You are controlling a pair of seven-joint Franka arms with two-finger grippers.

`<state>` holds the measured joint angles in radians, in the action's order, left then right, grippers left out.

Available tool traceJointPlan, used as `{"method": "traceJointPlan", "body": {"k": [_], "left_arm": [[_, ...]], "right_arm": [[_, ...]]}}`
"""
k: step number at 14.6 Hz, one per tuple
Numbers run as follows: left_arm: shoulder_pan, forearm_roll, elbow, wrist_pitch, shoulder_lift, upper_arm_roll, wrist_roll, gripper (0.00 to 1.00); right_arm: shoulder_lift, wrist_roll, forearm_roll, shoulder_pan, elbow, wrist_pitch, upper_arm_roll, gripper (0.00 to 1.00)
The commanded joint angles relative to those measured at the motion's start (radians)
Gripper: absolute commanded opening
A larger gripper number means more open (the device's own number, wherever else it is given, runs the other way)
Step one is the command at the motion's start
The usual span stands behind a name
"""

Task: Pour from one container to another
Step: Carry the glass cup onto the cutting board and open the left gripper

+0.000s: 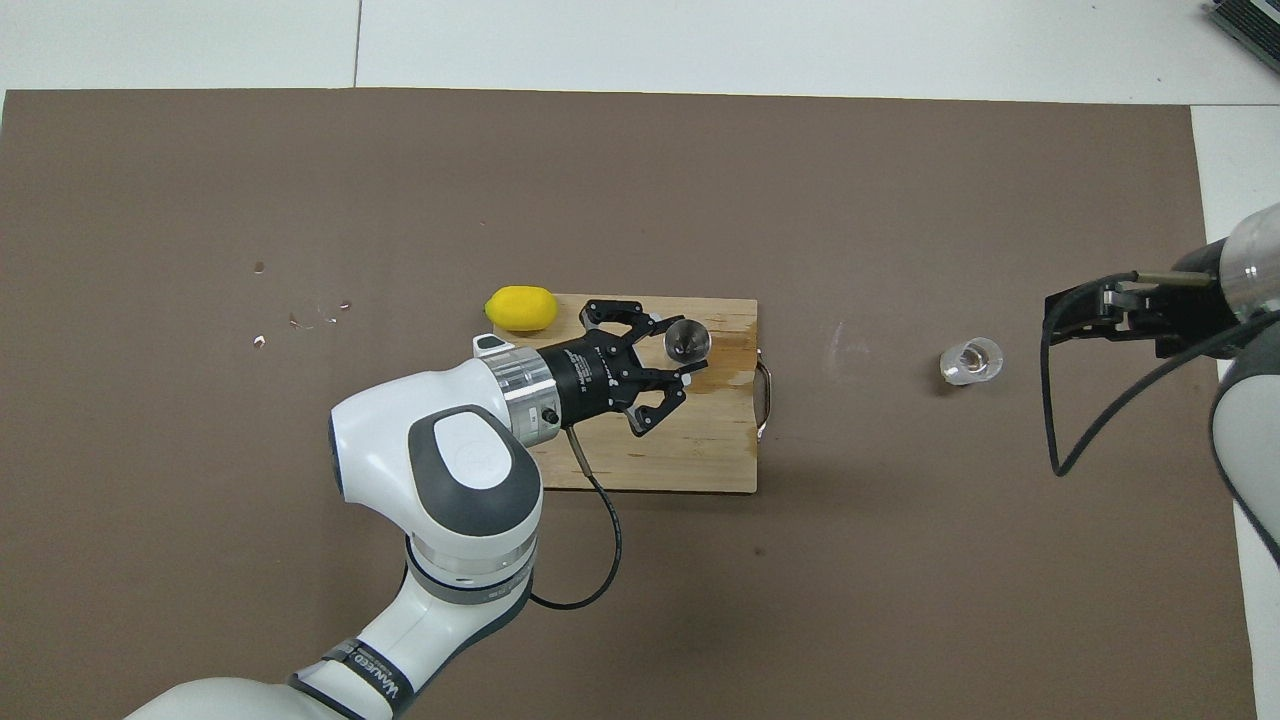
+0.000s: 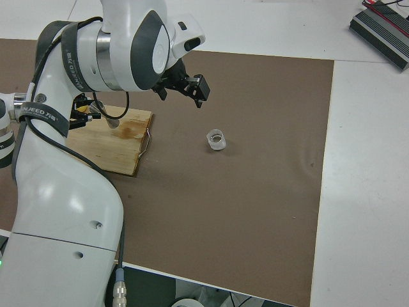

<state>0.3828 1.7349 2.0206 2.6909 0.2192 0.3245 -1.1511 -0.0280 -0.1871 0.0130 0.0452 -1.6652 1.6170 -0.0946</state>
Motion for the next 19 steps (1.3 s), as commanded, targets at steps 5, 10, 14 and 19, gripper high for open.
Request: {"method": "traceJointPlan", "body": {"k": [5, 10, 14, 19], "left_arm": [[0.062, 0.029, -0.085, 0.052, 0.088, -0.019, -0.004, 0.0], [0.065, 0.028, -0.076, 0.053, 0.101, -0.022, -0.004, 0.0], [0.07, 0.028, -0.074, 0.053, 0.105, -0.024, -0.004, 0.0], [0.07, 0.026, -0.074, 0.053, 0.115, -0.024, -0.004, 0.06]], "right_arm": [[-0.013, 0.001, -0.021, 0.013, -0.016, 0.003, -0.002, 1.0], [-0.013, 0.005, -0.021, 0.013, -0.016, -0.002, 0.0, 1.0], [-0.013, 0.003, -0.021, 0.013, -0.015, -0.005, 0.0, 1.0], [-0.013, -0.008, -0.021, 0.013, -0.015, -0.009, 0.0, 1.0]]}}
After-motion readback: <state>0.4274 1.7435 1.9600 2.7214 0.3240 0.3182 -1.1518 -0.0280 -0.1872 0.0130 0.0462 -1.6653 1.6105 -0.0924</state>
